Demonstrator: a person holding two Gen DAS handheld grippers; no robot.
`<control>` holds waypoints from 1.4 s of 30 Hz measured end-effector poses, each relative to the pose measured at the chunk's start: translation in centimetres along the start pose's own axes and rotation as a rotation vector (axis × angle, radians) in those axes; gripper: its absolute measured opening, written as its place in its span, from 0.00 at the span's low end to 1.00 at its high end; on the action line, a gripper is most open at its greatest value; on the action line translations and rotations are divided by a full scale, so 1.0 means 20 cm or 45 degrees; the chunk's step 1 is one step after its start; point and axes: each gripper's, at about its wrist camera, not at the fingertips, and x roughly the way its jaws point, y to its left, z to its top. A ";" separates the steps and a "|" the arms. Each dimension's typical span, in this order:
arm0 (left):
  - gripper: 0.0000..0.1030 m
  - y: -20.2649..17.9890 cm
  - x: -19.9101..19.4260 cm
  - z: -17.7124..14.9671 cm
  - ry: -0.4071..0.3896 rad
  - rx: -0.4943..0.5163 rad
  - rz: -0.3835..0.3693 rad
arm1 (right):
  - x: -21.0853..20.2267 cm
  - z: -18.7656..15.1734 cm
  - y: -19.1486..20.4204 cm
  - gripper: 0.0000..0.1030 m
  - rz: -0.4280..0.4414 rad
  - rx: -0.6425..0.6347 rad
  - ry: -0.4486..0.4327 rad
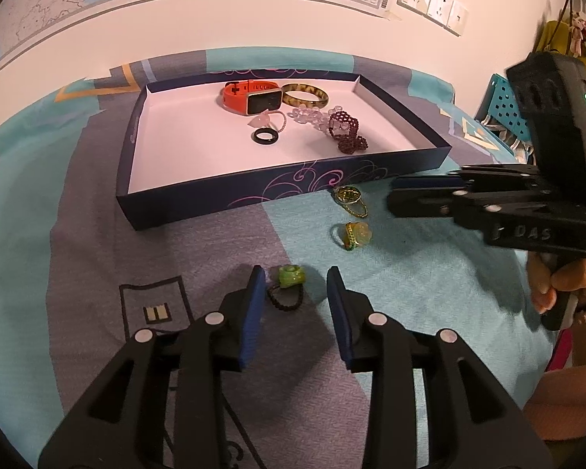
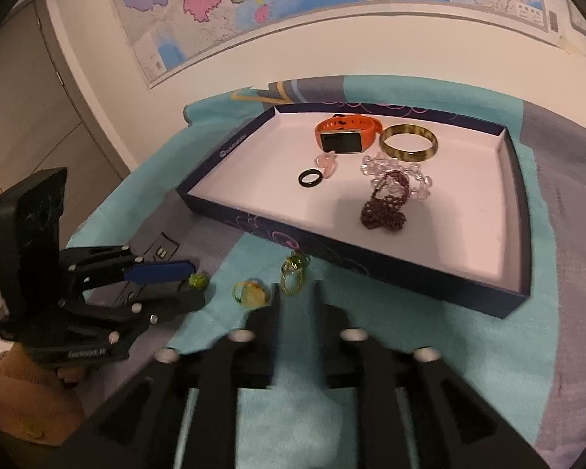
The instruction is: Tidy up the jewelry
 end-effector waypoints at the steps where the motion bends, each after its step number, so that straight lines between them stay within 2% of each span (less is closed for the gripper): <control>1: 0.32 0.00 0.00 0.00 0.000 -0.002 0.000 | 0.03 0.01 0.01 0.20 -0.011 0.000 0.005; 6: 0.32 0.01 0.00 0.00 -0.001 -0.010 -0.011 | 0.12 0.04 0.03 0.19 -0.045 -0.026 0.025; 7: 0.32 0.01 0.00 0.00 -0.001 -0.011 -0.013 | 0.12 0.05 0.04 0.17 -0.060 -0.040 0.030; 9: 0.33 0.01 0.00 0.00 -0.001 -0.011 -0.018 | 0.11 0.04 0.05 0.04 -0.077 -0.071 0.038; 12: 0.34 0.01 0.00 0.00 -0.001 -0.013 -0.022 | 0.08 0.01 0.05 0.03 -0.070 -0.092 0.042; 16: 0.34 0.01 0.00 0.00 -0.002 -0.014 -0.024 | -0.01 -0.02 0.04 0.03 -0.055 -0.095 0.021; 20: 0.34 0.01 0.00 0.00 -0.002 -0.013 -0.023 | -0.11 -0.04 0.05 0.03 -0.124 -0.146 -0.019; 22: 0.35 0.01 0.00 0.00 -0.001 -0.009 -0.021 | -0.13 -0.04 0.05 0.03 -0.081 -0.137 -0.024; 23: 0.35 0.01 0.00 0.00 -0.001 -0.008 -0.019 | -0.13 -0.04 0.04 0.04 -0.083 -0.135 -0.022; 25: 0.35 0.01 0.00 0.00 -0.001 -0.009 -0.018 | -0.11 -0.05 0.02 0.04 -0.158 -0.142 -0.007; 27: 0.35 0.01 0.00 0.00 -0.001 -0.010 -0.016 | -0.11 -0.06 -0.02 0.04 -0.096 -0.080 -0.006; 30: 0.35 0.01 0.00 0.00 -0.001 -0.010 -0.017 | -0.10 -0.08 -0.05 0.09 -0.158 -0.066 0.007; 32: 0.35 0.01 0.00 0.00 -0.001 -0.010 -0.018 | -0.11 -0.09 -0.07 0.09 -0.138 -0.037 0.002; 37: 0.36 0.00 0.00 0.00 -0.001 -0.010 -0.018 | -0.16 -0.10 -0.01 0.12 -0.102 -0.098 -0.012; 42: 0.36 0.00 0.00 0.00 -0.001 -0.010 -0.019 | -0.13 -0.10 -0.02 0.18 -0.150 -0.089 -0.004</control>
